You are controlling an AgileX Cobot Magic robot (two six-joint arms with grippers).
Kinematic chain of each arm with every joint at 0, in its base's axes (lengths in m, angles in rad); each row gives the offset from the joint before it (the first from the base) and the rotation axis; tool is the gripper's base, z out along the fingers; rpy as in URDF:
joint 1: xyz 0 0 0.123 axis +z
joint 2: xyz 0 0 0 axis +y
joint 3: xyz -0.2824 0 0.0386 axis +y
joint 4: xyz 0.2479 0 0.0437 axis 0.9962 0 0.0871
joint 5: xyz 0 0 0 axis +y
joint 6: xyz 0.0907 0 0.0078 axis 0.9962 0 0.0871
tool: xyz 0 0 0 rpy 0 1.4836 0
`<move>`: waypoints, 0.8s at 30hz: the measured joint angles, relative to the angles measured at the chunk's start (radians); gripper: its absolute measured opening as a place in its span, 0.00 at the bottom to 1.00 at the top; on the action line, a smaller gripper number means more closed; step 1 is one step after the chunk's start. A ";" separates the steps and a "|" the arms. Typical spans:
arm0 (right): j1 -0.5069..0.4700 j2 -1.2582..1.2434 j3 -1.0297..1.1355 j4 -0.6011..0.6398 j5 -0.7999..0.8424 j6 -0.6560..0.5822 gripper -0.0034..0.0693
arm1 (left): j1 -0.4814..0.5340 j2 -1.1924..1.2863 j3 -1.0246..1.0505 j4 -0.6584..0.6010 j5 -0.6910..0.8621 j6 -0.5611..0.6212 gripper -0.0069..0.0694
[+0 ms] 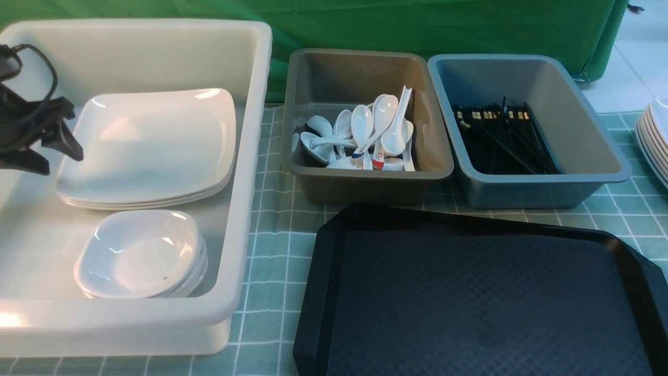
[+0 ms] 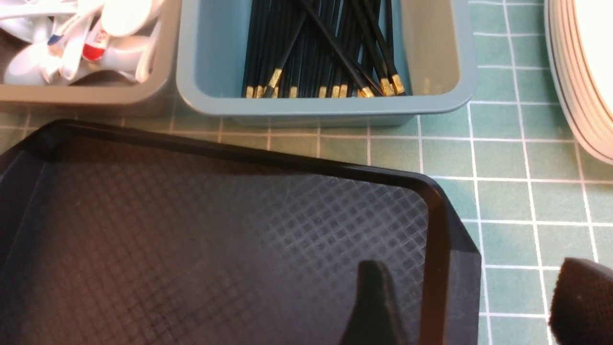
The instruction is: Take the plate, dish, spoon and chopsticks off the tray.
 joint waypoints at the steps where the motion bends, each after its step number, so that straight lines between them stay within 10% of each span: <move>1: 0.000 0.000 0.000 0.003 0.000 0.000 0.73 | -0.001 -0.003 -0.009 0.002 0.016 0.000 0.58; 6: 0.000 0.001 -0.053 0.007 0.049 -0.007 0.60 | -0.002 -0.072 -0.064 -0.054 0.115 0.022 0.28; 11: 0.000 -0.012 -0.286 0.038 0.158 -0.062 0.12 | -0.103 -0.316 -0.086 -0.223 0.125 0.121 0.10; 24: 0.000 -0.618 0.018 0.033 -0.335 -0.094 0.08 | -0.657 -0.995 0.259 -0.131 -0.018 0.077 0.09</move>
